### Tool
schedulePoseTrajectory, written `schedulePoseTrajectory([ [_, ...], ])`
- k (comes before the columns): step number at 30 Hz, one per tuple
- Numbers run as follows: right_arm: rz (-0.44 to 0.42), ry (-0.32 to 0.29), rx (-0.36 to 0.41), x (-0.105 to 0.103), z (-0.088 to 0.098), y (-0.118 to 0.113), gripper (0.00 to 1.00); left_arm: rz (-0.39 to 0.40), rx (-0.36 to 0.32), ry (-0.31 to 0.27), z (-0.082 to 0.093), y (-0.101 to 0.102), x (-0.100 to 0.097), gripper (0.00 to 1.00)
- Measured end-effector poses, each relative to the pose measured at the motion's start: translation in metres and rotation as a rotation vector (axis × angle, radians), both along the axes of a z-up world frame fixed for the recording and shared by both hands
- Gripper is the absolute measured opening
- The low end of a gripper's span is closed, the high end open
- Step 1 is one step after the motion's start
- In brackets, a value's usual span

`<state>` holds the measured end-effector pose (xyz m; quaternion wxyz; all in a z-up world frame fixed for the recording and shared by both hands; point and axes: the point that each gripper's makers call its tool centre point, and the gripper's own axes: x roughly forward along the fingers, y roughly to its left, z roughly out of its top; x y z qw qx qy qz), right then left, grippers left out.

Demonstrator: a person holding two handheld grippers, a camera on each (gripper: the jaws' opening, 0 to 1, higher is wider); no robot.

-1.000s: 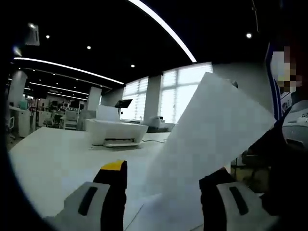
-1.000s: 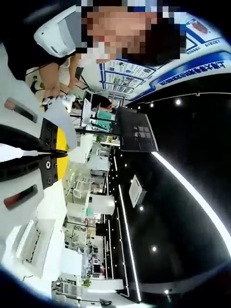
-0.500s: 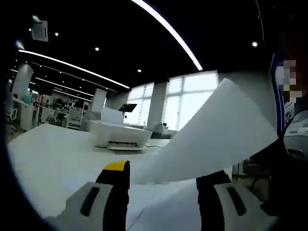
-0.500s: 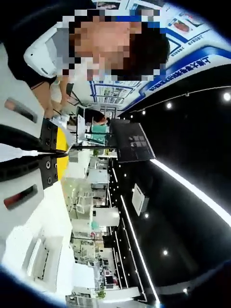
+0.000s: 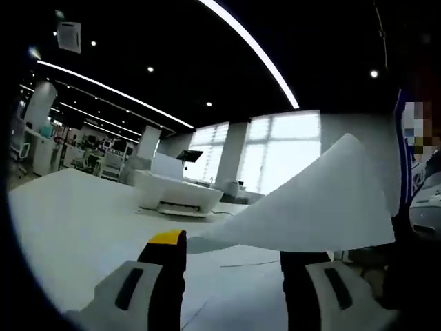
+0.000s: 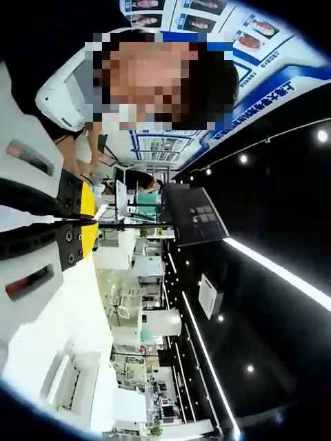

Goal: Organize the stack of printing papers by aligning and flattening the scattered papers on the table

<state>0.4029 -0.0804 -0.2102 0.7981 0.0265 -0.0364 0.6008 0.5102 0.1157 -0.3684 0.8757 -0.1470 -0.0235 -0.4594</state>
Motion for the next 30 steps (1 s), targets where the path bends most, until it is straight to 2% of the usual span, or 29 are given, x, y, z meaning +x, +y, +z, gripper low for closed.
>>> schedulePoseTrajectory([
  [7,-0.007,-0.011,0.006,-0.005,0.001,0.002,0.00,0.008,-0.011,0.003,-0.001,0.001,0.001,0.61],
  [13,0.016,-0.009,-0.009,-0.008,-0.005,0.016,0.00,-0.077,-0.010,-0.083,0.012,-0.017,-0.018,0.63],
  [19,0.001,-0.015,-0.010,-0.002,-0.002,0.013,0.00,-0.101,-0.034,-0.118,0.019,-0.015,-0.025,0.55],
  [25,-0.029,0.006,-0.007,0.010,-0.003,0.002,0.00,-0.119,-0.052,-0.123,0.022,-0.008,-0.028,0.37],
  [30,-0.036,0.036,0.007,0.016,-0.006,0.000,0.00,-0.173,-0.037,-0.171,0.024,-0.016,-0.041,0.26],
])
